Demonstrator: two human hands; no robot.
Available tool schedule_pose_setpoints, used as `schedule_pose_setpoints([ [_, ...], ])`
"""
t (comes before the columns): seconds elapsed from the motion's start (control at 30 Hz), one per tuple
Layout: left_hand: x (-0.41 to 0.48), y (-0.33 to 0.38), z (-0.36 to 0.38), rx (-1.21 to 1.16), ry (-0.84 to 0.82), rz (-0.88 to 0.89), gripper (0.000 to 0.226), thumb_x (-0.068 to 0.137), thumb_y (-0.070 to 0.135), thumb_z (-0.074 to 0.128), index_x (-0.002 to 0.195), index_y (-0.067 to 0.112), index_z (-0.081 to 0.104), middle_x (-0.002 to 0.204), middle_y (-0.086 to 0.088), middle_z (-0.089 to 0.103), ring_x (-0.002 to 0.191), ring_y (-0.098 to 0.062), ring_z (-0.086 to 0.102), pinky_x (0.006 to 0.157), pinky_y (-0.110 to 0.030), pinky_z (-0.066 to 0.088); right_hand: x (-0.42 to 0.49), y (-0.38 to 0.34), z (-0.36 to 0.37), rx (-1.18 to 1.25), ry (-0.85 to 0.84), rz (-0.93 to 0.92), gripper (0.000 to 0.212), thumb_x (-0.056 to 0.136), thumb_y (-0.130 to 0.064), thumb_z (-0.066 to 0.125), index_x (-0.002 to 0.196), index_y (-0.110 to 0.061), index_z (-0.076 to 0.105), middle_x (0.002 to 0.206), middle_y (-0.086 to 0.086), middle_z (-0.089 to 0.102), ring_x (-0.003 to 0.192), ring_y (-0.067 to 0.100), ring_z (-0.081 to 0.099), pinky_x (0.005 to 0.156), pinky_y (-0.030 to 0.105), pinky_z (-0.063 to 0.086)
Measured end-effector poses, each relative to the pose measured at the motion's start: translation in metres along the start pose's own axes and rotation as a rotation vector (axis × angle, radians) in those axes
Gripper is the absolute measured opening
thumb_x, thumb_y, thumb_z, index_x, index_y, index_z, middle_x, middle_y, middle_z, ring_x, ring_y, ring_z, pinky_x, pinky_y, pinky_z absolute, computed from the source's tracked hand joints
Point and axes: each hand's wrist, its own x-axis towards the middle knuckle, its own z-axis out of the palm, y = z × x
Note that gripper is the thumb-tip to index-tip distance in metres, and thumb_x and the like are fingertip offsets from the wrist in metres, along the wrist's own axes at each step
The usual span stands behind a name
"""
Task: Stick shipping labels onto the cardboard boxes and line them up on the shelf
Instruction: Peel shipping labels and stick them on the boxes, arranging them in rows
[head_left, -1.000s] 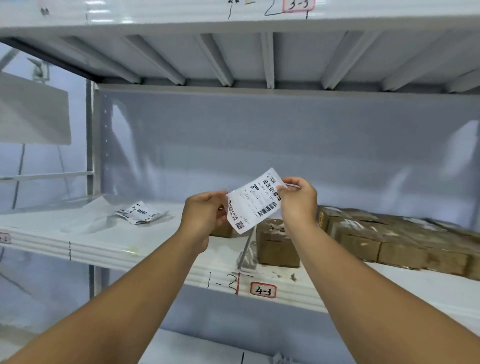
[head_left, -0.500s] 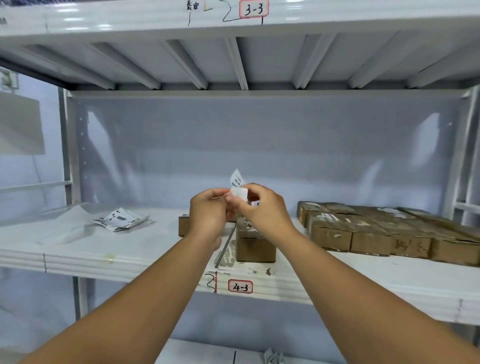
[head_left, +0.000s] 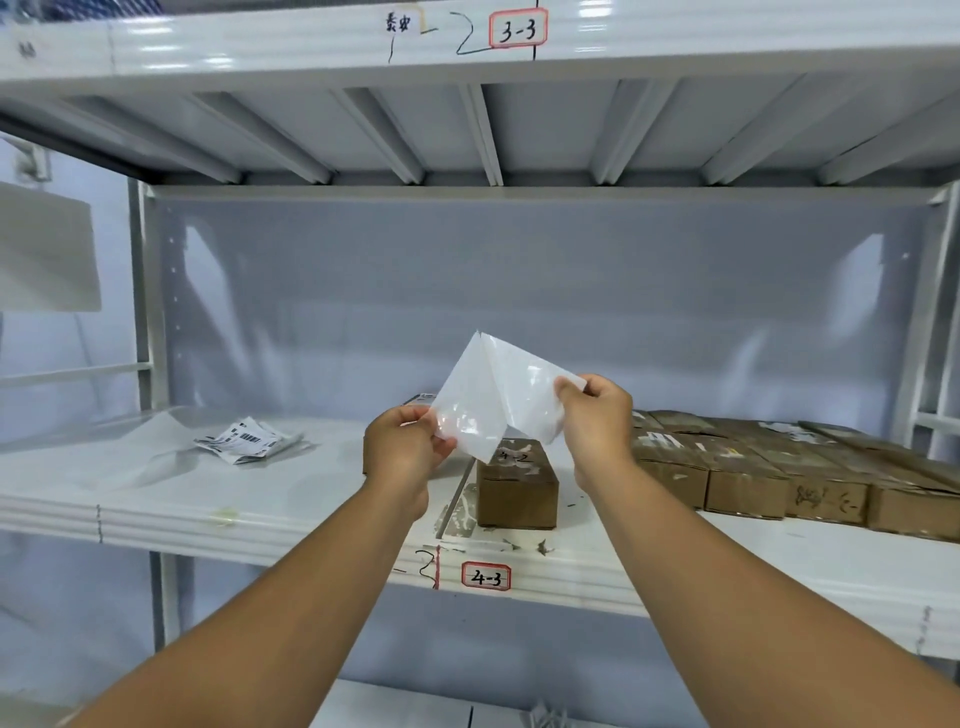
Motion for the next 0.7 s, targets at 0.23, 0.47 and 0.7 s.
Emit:
schedule_pose_setpoints([
  [0.23, 0.034, -0.019, -0.041, 0.035, 0.133, 0.008, 0.015, 0.087, -0.008, 0.053, 0.082, 0.005, 0.057, 0.105, -0.019, 0.059, 0.079, -0.028, 0.060, 0.063, -0.021, 0.055, 0.009, 0.005, -0.007, -0.027, 0.165, -0.041, 0.020, 0.095, -0.019, 0.049, 0.079, -0.011, 0.057, 0.068, -0.001, 0.051, 0.064, 0.019, 0.046, 0.053, 0.027, 0.036],
  [0.47, 0.054, -0.029, -0.075, 0.138, 0.166, 0.074, 0.015, 0.089, 0.008, 0.052, 0.080, 0.020, 0.054, 0.091, -0.006, 0.063, 0.078, -0.023, 0.069, 0.067, -0.023, 0.045, -0.002, -0.008, 0.017, -0.053, 0.172, -0.181, 0.021, 0.097, -0.023, 0.049, 0.103, -0.014, 0.067, 0.090, 0.002, 0.062, 0.072, 0.021, 0.059, 0.062, 0.026, 0.053],
  [0.7, 0.060, -0.013, -0.104, 0.681, 0.247, 0.589, 0.012, 0.096, 0.008, 0.040, 0.099, 0.006, 0.051, 0.083, -0.009, 0.059, 0.078, -0.026, 0.051, 0.067, -0.028, 0.033, -0.036, -0.008, 0.074, -0.295, -0.249, -0.389, 0.021, 0.092, -0.024, 0.053, 0.103, -0.024, 0.071, 0.095, -0.001, 0.072, 0.092, 0.015, 0.063, 0.081, 0.028, 0.049],
])
